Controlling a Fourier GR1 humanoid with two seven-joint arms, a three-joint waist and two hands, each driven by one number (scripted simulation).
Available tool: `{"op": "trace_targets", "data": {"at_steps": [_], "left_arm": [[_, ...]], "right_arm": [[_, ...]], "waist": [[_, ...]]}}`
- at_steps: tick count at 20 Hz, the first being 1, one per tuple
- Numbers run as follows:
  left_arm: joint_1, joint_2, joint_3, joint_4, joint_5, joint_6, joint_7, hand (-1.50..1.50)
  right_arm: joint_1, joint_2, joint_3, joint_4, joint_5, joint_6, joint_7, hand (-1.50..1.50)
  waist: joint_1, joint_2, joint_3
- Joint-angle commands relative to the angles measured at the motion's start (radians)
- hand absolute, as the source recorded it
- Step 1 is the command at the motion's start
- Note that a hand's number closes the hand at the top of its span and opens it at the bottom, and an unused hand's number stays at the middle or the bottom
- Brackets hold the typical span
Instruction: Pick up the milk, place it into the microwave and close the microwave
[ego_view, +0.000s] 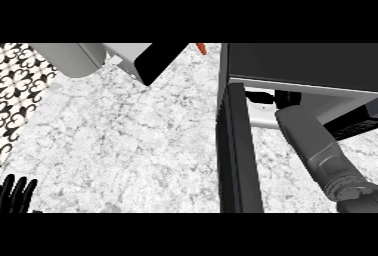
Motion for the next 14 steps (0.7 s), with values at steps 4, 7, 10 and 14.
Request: {"op": "trace_targets", "data": {"at_steps": [4,7,10,14], "left_arm": [[-0.014,-0.014,-0.006,0.009,-0.019,0.013,0.001,-1.5],[0.063,-0.031,-0.023,-0.012,-0.044,-0.005,-0.048,-1.5],[0.089,-0.034,-0.015,-0.047,-0.028,-0.009,-0.042,-1.5],[0.086,-0.039,-0.007,-0.041,-0.033,0.0,-0.035,-1.5]], "right_arm": [[0.018,-0.02,-0.014,-0.005,-0.009,0.062,-0.028,-1.5],[0.027,-0.011,-0.033,-0.019,-0.026,0.06,-0.037,-1.5],[0.04,0.007,-0.038,-0.016,-0.029,0.063,-0.045,-1.5],[0.076,0.0,-0.058,-0.038,-0.049,0.146,-0.103,-1.5]], "waist": [[-0.017,-0.003,0.0],[-0.017,-0.014,0.0],[-0.025,-0.018,-0.001],[-0.042,-0.021,-0.001]]}}
